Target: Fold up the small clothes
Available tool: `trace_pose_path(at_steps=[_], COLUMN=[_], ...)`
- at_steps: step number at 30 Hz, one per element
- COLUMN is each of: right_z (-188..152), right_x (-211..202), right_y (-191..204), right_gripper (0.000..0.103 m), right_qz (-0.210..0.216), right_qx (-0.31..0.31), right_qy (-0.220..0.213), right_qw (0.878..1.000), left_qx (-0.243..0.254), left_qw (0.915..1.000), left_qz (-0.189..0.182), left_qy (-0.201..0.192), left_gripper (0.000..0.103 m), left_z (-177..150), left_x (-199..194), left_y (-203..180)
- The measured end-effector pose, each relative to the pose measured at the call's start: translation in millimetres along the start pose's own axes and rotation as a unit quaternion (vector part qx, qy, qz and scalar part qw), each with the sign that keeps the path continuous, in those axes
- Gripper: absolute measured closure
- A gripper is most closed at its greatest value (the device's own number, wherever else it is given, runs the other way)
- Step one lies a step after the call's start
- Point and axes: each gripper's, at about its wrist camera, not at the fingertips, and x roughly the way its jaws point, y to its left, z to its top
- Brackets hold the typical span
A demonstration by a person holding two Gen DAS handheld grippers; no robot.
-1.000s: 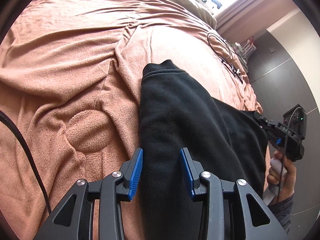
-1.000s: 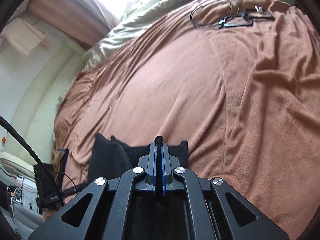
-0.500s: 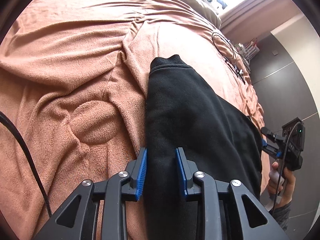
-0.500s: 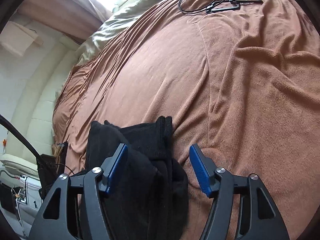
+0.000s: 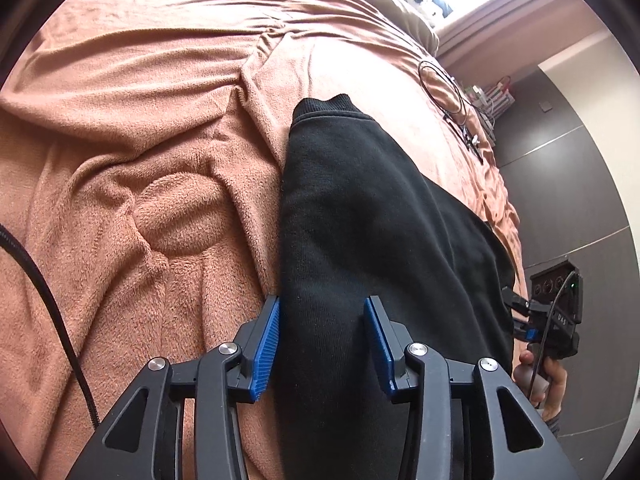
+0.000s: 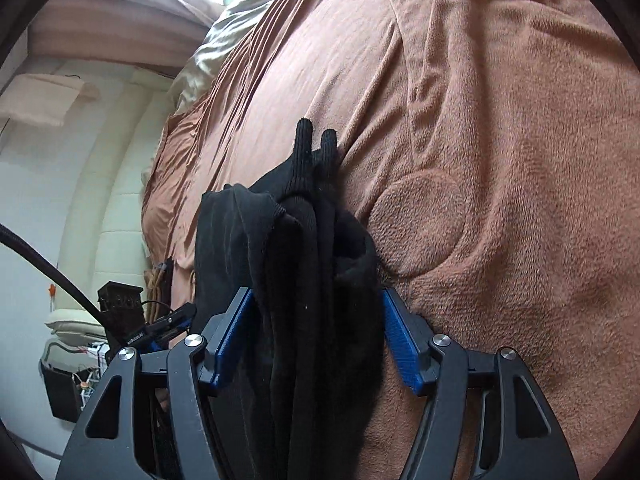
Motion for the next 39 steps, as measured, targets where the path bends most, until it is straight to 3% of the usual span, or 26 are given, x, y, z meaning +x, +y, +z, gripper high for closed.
trace_pose_path(at_steps=[6,12,16,18,23,30,39], right_z=[6,21,24,24,16,-14,-60], right_x=[1,26,33,29,9,-12,-59], right_y=[-16,-7,2,11,36,70,95], right_gripper=[0.041,0.043,0.079,0.084,0.086,0.086,0.087], right_qz=[0.031,0.012,-0.017,-0.019,-0.032,-0.058,-0.057], right_qx=[-0.006,-0.027,-0.045,-0.067,-0.101,-0.154,-0.184], right_qy=[-0.001,-0.001,0.001,-0.006,-0.026,-0.05,-0.107], right_qw=[1.0,1.0,0.999,0.998,0.994,0.985,0.976], left_qx=[-0.004,-0.011,-0.007,-0.004,0.007,0.04,0.064], left_qw=[1.0,0.9998,0.9998,0.9997,0.9989,0.9957,0.9889], left_qz=[-0.002,-0.013,-0.006,-0.009,-0.027,-0.046,-0.077], left_qy=[0.002,-0.011,-0.016,-0.022,-0.039,-0.069,-0.11], left_gripper=[0.06,0.061,0.078,0.081,0.092,0.094,0.094], left_z=[3,14,17,16,15,9,-5], left_x=[11,24,22,17,-1,-33,-83], left_y=[2,3,-3,-6,-14,-44,-79])
